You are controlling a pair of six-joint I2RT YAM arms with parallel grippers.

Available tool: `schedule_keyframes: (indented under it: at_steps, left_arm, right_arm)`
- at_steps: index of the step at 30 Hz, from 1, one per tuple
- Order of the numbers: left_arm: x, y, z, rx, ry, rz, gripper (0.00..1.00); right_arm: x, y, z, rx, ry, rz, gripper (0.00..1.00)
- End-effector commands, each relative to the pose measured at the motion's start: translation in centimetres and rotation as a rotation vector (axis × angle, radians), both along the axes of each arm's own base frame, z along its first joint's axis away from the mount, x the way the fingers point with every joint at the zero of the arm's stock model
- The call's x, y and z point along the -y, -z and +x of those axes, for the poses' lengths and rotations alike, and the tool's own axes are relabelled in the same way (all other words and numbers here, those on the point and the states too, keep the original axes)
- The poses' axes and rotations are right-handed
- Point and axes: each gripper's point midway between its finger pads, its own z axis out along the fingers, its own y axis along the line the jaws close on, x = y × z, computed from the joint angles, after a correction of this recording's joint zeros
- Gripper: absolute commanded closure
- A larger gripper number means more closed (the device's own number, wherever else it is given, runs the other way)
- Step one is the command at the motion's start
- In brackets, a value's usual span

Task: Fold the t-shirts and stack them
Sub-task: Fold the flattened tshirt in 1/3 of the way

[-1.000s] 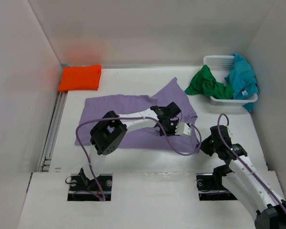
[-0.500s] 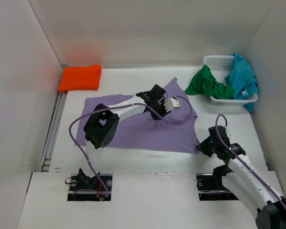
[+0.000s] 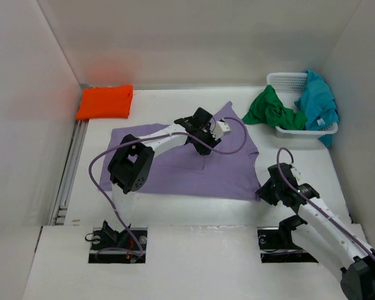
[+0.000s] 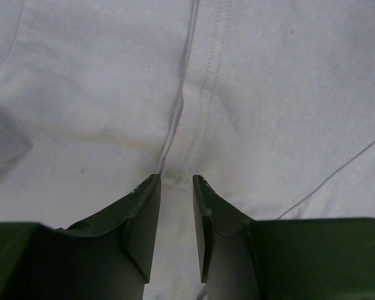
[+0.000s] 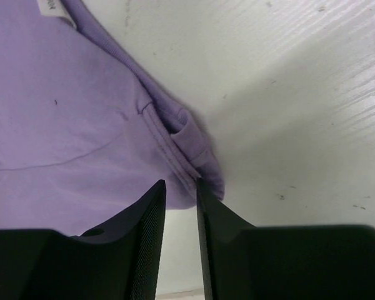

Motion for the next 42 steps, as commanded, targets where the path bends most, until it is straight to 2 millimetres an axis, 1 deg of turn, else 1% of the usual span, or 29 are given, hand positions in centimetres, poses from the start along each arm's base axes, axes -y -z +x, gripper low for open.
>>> schedule_keyframes:
  at_steps: [1,4,7,9,10,12,13,14,15,17,19,21,23,26,28,29,31,32,33,35,38,40,42]
  left_arm:
    - [0.2,-1.4,0.6,0.030,-0.036,-0.033,0.74]
    - [-0.1,-1.4,0.7,0.041,-0.043,-0.024,0.72]
    - [-0.8,-1.3,0.9,0.057,-0.056,0.006,0.63]
    - [-1.7,-2.3,1.2,0.083,-0.077,0.024,0.58]
    - [-2.4,-3.1,1.4,0.096,-0.093,0.029,0.54]
    - [-4.4,-5.1,1.3,0.119,-0.114,0.039,0.46]
    - [-5.4,-6.0,1.1,0.128,-0.118,0.045,0.44]
    - [-7.5,-7.0,0.9,0.139,-0.130,0.066,0.41]
    - [-8.9,-7.6,0.7,0.144,-0.142,0.084,0.40]
    - [-13.8,-8.3,0.3,0.142,-0.197,0.150,0.39]
    - [-19.4,-8.1,-0.6,0.115,-0.278,0.232,0.39]
    - [-24.6,-7.2,-2.3,0.056,-0.374,0.303,0.38]
    - [-29.8,-5.9,-4.4,-0.031,-0.499,0.358,0.38]
    - [-36.6,-3.9,-7.2,-0.136,-0.700,0.404,0.38]
    - [-40.2,-2.9,-8.6,-0.189,-0.809,0.424,0.38]
    - [-41.9,-2.5,-9.2,-0.213,-0.851,0.432,0.38]
    - [-44.6,-1.5,-10.0,-0.257,-0.904,0.445,0.38]
    - [-45.4,-1.1,-10.0,-0.277,-0.915,0.448,0.41]
    - [-45.9,-1.1,-9.6,-0.287,-0.921,0.437,0.40]
    - [-45.9,-1.1,-8.7,-0.296,-0.911,0.417,0.41]
    - [-44.9,-0.6,-7.5,-0.319,-0.839,0.435,0.41]
    - [-44.2,0.0,-7.2,-0.349,-0.782,0.470,0.42]
    - [-44.1,0.7,-7.0,-0.367,-0.748,0.522,0.45]
  right_arm:
    - [0.2,-1.7,0.9,0.023,-0.021,-0.077,0.69]
    - [0.0,-1.4,1.0,-0.002,-0.045,-0.117,0.67]
    - [-0.3,-1.1,1.2,-0.024,-0.061,-0.136,0.66]
    - [-0.1,-1.2,1.3,-0.030,-0.067,-0.152,0.64]
    - [0.0,-1.4,1.4,-0.026,-0.067,-0.163,0.64]
    - [0.5,-2.0,1.3,-0.018,-0.063,-0.185,0.62]
    - [0.8,-2.3,1.1,-0.019,-0.060,-0.195,0.60]
    - [1.0,-2.7,0.9,-0.016,-0.058,-0.208,0.58]
    - [1.2,-2.9,0.7,-0.016,-0.062,-0.217,0.56]
    - [1.2,-3.2,0.2,-0.020,-0.065,-0.219,0.51]
    - [0.7,-3.2,-0.1,-0.023,-0.079,-0.203,0.48]
    - [0.2,-2.6,-0.5,-0.047,-0.090,-0.188,0.44]
    - [-0.1,-1.4,-0.7,-0.074,-0.096,-0.186,0.42]
    - [-0.8,-0.2,-0.5,-0.092,-0.103,-0.162,0.42]
    - [-1.1,0.4,-0.3,-0.094,-0.103,-0.154,0.42]
    - [-1.1,0.5,-0.2,-0.093,-0.104,-0.156,0.44]
    - [-1.1,0.4,0.0,-0.086,-0.113,-0.164,0.44]
    - [-1.0,0.4,0.2,-0.083,-0.111,-0.166,0.44]
    - [-0.8,0.3,0.4,-0.077,-0.113,-0.168,0.44]
    - [-0.7,0.3,0.6,-0.075,-0.117,-0.170,0.45]
    - [-0.7,0.4,0.5,-0.080,-0.122,-0.162,0.45]
    - [-1.0,0.4,0.4,-0.083,-0.126,-0.150,0.46]
    - [-1.2,0.4,0.4,-0.087,-0.129,-0.145,0.47]
